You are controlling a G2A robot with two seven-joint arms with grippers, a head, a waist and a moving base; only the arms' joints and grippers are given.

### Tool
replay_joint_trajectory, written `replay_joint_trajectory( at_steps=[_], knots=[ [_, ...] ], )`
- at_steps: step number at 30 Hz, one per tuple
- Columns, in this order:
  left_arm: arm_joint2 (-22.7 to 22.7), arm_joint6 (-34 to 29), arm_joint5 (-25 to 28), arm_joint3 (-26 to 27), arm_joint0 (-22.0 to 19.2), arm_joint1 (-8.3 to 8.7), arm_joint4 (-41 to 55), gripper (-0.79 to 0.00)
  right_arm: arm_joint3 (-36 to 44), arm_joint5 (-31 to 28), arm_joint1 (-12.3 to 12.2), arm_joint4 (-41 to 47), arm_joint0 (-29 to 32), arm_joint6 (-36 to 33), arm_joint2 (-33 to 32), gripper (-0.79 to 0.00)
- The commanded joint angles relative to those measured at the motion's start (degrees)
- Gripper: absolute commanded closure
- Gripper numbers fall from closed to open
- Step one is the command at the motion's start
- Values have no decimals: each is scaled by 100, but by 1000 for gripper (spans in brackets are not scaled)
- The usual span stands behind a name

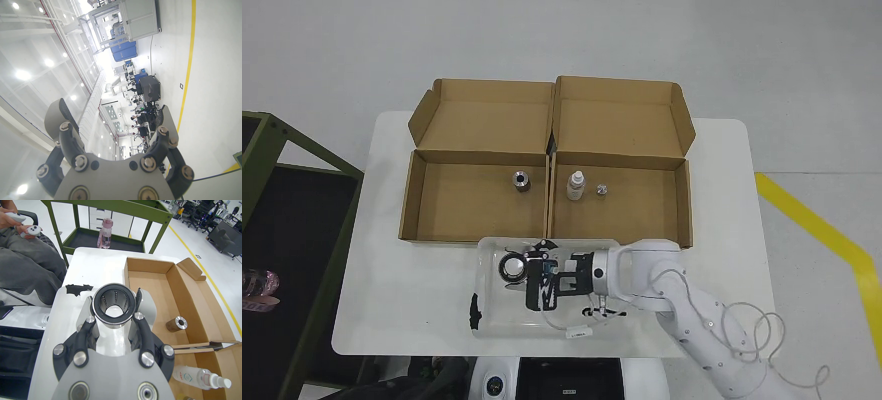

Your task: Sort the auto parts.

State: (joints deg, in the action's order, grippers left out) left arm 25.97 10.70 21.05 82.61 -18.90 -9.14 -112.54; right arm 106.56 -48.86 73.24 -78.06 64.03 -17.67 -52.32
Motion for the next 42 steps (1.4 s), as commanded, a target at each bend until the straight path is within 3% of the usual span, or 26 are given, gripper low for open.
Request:
replay_joint_trajectory(
  at_steps=[1,18,42],
  knots=[
    [0,0,0,0,0,0,0,-785,-17,16,-4,104,-18,28,-30,0],
    [0,0,0,0,0,0,0,-785,-534,436,68,769,-568,72,27,0],
    [0,0,0,0,0,0,0,-785,-2221,1224,453,955,-1930,60,714,0]
  ],
)
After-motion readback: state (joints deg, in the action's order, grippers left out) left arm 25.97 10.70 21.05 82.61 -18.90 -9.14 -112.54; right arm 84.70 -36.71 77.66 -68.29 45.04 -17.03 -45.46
